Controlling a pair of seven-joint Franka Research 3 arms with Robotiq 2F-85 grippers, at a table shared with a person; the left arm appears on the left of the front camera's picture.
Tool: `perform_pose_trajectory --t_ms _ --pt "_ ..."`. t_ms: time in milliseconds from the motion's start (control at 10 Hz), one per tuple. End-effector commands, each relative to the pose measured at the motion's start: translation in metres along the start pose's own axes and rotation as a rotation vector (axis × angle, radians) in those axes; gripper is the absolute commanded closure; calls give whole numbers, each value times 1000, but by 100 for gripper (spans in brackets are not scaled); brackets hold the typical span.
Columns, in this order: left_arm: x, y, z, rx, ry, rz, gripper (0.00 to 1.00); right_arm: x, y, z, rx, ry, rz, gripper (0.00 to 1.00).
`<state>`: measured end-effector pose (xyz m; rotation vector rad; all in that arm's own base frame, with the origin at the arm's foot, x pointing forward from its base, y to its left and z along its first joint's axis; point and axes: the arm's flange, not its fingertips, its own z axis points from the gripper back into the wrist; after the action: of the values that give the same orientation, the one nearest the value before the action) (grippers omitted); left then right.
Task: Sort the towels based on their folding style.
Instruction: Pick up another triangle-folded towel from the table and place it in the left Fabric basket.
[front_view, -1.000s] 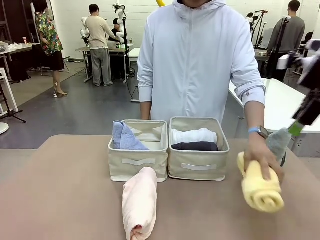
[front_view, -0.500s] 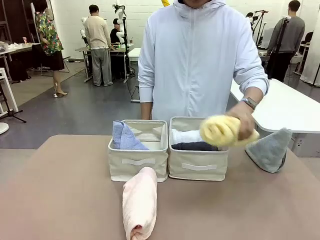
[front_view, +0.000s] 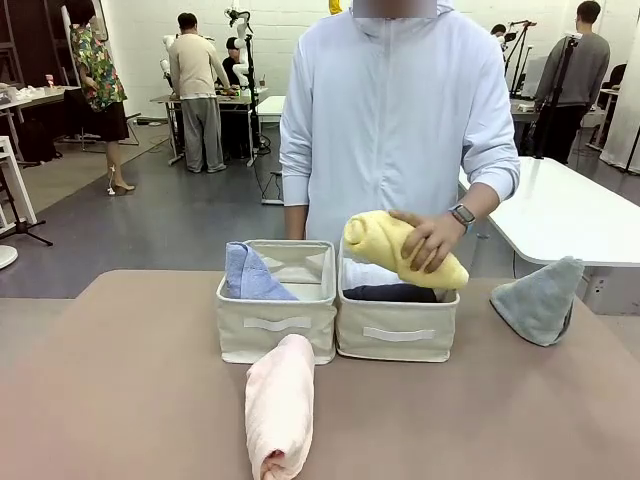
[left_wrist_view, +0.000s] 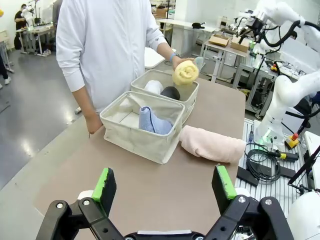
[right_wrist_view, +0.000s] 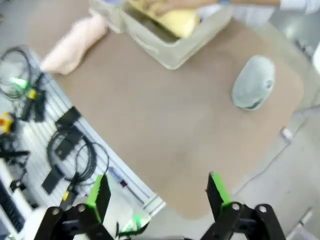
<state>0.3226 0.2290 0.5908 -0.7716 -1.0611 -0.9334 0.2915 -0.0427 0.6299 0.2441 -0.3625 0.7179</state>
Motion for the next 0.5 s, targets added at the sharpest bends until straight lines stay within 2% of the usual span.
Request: perform_pose_trajectory --t_ms 0,200,400 --pt "1 1 2 -1 -19 -26 0 64 -29 -18 -20 98 -151 0" --pt "1 1 2 -1 -19 -26 0 84 -52 -37 -37 120 -243 0" --pt "1 1 2 -1 -19 -26 0 81 -53 -32 69 1 -285 0"
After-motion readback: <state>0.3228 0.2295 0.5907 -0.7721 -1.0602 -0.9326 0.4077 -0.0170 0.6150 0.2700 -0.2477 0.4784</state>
